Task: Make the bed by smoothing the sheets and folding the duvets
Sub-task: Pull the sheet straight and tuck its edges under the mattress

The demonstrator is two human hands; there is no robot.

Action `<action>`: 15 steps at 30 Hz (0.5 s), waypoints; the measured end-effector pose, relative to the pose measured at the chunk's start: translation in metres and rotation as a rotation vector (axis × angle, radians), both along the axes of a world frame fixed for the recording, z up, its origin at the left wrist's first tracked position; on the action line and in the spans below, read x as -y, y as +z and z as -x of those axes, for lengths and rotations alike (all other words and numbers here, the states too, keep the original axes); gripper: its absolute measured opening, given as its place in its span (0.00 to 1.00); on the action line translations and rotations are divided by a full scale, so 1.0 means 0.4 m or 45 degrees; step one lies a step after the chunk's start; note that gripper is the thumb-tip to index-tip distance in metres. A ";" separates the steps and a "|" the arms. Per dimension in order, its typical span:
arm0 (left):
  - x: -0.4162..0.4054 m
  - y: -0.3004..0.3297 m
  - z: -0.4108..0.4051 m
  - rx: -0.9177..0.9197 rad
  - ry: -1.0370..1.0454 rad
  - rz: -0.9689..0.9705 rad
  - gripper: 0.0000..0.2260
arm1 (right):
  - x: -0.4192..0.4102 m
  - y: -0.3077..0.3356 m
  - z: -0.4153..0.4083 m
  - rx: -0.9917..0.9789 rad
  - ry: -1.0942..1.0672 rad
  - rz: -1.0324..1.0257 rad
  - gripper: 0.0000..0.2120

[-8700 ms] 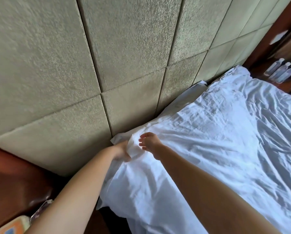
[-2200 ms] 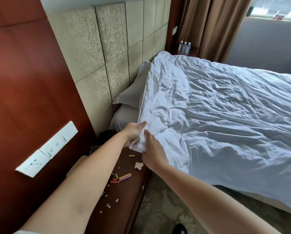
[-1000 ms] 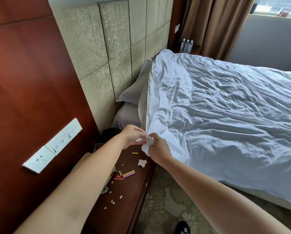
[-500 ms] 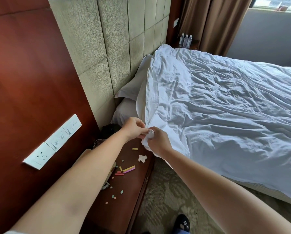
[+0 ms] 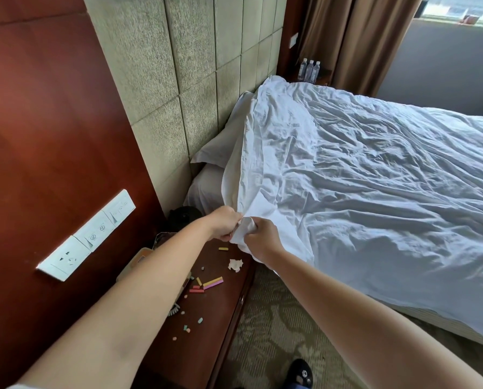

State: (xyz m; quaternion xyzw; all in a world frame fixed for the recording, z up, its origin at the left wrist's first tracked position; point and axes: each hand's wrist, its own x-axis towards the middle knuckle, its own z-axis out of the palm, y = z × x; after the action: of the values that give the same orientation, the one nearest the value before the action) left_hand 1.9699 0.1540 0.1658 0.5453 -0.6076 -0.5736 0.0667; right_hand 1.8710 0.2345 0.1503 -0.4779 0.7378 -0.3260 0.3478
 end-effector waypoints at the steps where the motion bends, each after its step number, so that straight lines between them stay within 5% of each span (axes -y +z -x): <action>1: -0.001 0.005 0.001 0.057 -0.035 0.089 0.14 | 0.001 0.001 -0.003 0.011 -0.001 0.002 0.10; 5: 0.000 0.016 -0.015 0.187 -0.143 0.316 0.16 | 0.005 0.013 -0.011 -0.053 0.056 0.016 0.10; 15: -0.004 0.114 -0.108 -0.190 0.078 0.287 0.20 | 0.025 0.062 -0.081 -0.314 0.176 0.224 0.15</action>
State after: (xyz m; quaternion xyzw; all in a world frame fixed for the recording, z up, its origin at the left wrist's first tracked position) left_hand 2.0129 0.1556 0.2113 0.5086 -0.6445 -0.5384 0.1900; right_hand 1.9035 0.2245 0.1751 -0.5924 0.7091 -0.3034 0.2329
